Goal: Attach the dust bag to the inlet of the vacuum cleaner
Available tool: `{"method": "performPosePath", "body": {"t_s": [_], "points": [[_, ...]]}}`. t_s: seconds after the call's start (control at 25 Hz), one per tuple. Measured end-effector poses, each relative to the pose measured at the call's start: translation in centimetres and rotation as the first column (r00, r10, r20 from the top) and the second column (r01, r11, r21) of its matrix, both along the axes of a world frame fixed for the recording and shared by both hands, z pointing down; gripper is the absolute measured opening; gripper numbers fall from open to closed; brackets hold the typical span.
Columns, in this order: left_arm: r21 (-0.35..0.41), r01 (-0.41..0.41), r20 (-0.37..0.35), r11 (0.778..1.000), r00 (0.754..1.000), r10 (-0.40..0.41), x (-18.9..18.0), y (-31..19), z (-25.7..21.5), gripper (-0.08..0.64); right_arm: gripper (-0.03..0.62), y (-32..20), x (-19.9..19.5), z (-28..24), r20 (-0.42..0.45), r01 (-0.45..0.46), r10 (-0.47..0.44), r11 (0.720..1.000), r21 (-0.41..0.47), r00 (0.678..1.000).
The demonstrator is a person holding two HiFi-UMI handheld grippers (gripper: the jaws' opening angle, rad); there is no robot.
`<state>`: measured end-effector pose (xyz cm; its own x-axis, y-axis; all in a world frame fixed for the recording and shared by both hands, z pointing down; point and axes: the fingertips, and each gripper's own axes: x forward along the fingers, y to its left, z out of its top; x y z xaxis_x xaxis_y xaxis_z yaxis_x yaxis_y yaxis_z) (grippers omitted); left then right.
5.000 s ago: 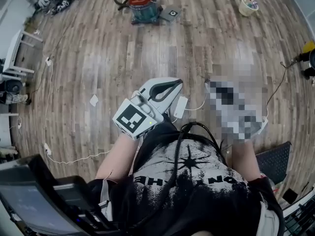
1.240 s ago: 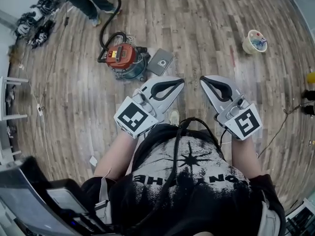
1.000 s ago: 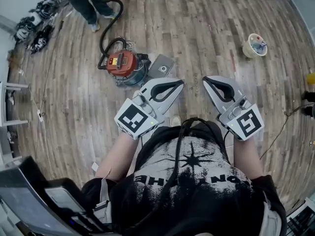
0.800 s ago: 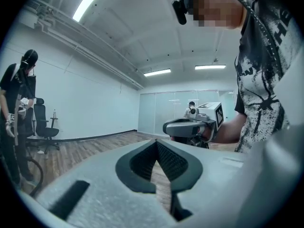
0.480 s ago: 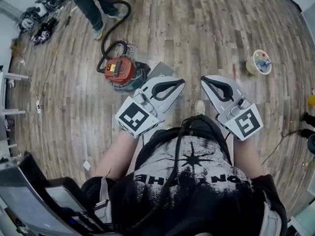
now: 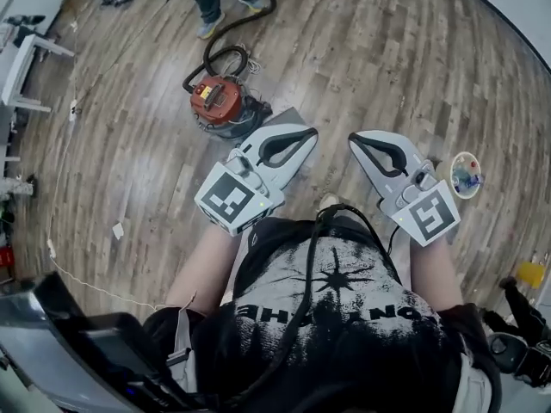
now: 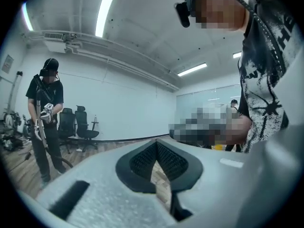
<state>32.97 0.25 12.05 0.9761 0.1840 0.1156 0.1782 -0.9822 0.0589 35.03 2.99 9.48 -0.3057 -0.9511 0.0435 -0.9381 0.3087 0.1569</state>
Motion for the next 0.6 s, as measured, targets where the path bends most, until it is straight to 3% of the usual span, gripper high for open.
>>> {"method": "performPosePath", "body": {"t_s": [0.28,0.6], "points": [[0.016,0.202,0.015,0.979,0.979,-0.202,0.4,-2.0,-0.4,0.002,0.005,-3.2,0.0,-0.7,0.049,0.226,-0.226,0.974,0.007,0.973],[-0.026,0.384,0.032,0.923,0.923,-0.383,-2.9,-6.8,0.2,0.002,0.006,-8.9,-3.2,-0.8,0.057,0.408,-0.408,0.913,-0.004,0.911]]}}
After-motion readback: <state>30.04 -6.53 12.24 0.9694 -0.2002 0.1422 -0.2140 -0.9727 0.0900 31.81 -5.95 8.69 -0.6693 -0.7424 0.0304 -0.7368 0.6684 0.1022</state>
